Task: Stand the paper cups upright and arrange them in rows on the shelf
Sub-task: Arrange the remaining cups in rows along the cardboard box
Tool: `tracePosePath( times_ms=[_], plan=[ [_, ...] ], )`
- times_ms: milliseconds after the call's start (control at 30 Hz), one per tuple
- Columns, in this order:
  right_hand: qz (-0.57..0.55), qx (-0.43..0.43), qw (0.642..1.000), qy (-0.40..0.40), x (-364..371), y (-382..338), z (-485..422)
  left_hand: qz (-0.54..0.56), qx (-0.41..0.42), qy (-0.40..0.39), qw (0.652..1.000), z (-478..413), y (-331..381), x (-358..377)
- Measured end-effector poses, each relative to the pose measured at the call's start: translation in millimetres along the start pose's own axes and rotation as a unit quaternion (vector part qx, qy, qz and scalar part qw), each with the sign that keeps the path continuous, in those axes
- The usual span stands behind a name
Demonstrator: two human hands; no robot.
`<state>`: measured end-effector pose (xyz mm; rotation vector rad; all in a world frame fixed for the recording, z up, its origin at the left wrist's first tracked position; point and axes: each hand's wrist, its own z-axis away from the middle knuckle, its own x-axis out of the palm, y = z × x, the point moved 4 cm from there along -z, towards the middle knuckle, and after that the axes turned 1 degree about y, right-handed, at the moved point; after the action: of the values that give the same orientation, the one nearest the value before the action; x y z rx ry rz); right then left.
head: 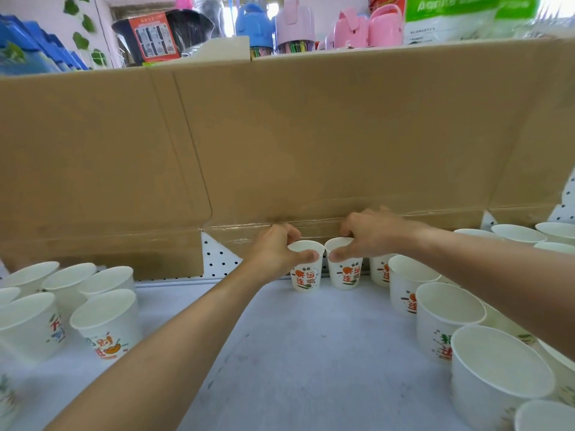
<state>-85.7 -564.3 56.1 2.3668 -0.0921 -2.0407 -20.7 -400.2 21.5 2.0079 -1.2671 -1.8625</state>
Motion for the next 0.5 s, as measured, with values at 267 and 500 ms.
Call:
tracePosePath(
  times_ms=[267, 500],
  plan=[
    [0.095, -0.011, 0.992, 0.082, -19, -27, 9, -0.033, 0.041, 0.043, 0.998, 32, 7, -28],
    [-0.115, -0.196, 0.973, 0.031, -32, -153, 5, -0.071, 0.035, 0.150, 0.985, 124, -51, -117]
  ],
)
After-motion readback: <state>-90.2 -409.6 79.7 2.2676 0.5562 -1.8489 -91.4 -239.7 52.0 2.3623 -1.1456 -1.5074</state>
